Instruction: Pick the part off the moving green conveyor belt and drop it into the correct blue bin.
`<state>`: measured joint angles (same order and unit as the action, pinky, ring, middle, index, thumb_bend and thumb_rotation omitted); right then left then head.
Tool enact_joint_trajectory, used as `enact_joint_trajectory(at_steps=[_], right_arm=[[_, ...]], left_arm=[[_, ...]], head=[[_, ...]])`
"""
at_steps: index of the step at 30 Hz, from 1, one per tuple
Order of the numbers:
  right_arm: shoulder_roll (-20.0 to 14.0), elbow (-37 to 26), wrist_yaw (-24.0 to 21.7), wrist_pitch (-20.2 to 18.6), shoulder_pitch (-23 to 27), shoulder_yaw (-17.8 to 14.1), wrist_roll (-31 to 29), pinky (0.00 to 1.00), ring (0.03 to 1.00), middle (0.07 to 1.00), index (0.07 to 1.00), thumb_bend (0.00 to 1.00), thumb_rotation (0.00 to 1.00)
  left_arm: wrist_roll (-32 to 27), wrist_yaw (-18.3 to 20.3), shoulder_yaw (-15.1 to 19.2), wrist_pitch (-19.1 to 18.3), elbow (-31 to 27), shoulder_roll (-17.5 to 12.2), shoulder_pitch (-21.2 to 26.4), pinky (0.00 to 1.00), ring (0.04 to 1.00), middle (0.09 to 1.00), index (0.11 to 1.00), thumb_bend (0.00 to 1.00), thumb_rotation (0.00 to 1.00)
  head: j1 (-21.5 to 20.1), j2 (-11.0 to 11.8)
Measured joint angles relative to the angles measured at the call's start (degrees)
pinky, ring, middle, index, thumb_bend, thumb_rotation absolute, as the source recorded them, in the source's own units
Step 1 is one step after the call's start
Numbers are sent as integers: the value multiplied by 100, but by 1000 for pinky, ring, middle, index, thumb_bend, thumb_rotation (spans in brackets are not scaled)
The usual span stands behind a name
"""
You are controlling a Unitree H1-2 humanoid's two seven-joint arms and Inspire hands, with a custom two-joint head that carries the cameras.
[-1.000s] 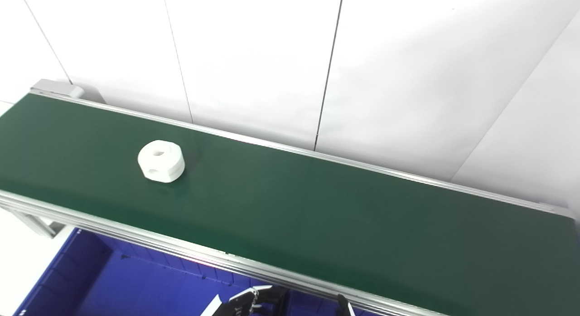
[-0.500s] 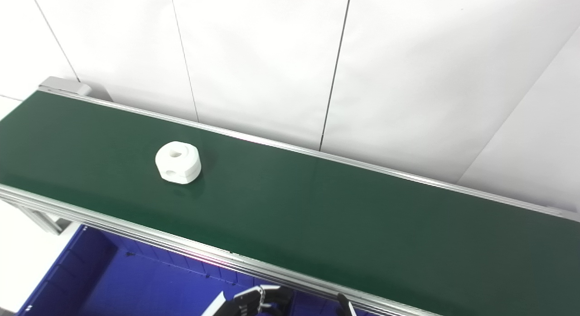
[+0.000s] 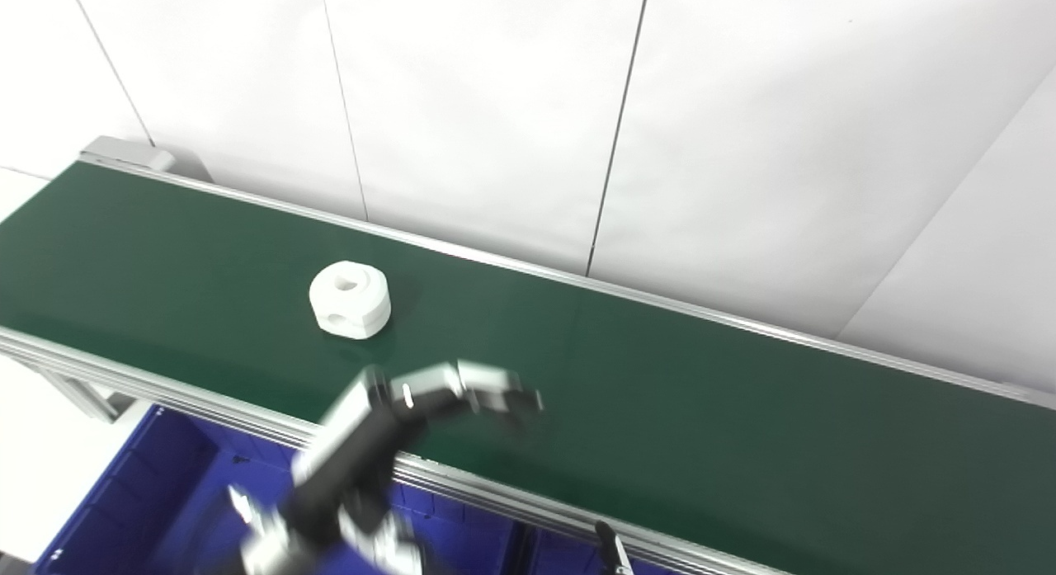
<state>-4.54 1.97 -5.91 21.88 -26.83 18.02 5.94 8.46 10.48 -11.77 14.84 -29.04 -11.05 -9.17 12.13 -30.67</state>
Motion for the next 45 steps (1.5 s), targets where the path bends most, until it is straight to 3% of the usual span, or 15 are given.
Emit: enact_joint_trajectory(at_steps=[6,12,18,24,29,34,45], right_arm=[[62,7,-1,0,17,-12,-42,960,980,998,969,930,1000],[42,6,-6,0,-8,-35,-54,954,964,986,966,927,1000],[53,6,-9,0,-7,-36,-85,949,957,980,961,930,1000],[76,6,-11,0,-11,-32,-93,946,954,977,959,926,1000],[85,7,-18,0,-7,-28,-106,943,953,974,957,932,1000],[95,6,-20,0,-11,-24,-114,937,950,974,961,919,1000],[111,-12,-28,-1,-43,6,-166,928,934,964,956,928,1000]], left_arm=[[1035,104,266,-276,232,-209,627,626,741,778,780,952,543],[2216,234,326,-297,753,-632,1444,667,758,782,784,912,467],[3169,337,126,-167,1425,-1069,1986,666,742,760,768,986,367],[3967,327,-26,-159,2098,-1225,2389,681,749,762,766,1000,280],[4217,388,-184,-216,2541,-1265,2641,738,783,790,781,1000,242],[4319,790,-417,-307,3072,-1451,2955,782,819,817,800,1000,227],[4189,1105,-689,-367,3926,-1591,3201,769,829,824,793,1000,241]], head=[[0,18],[9,0],[0,-9],[-44,-18],[-62,-18],[-79,-26],[-141,-53]])
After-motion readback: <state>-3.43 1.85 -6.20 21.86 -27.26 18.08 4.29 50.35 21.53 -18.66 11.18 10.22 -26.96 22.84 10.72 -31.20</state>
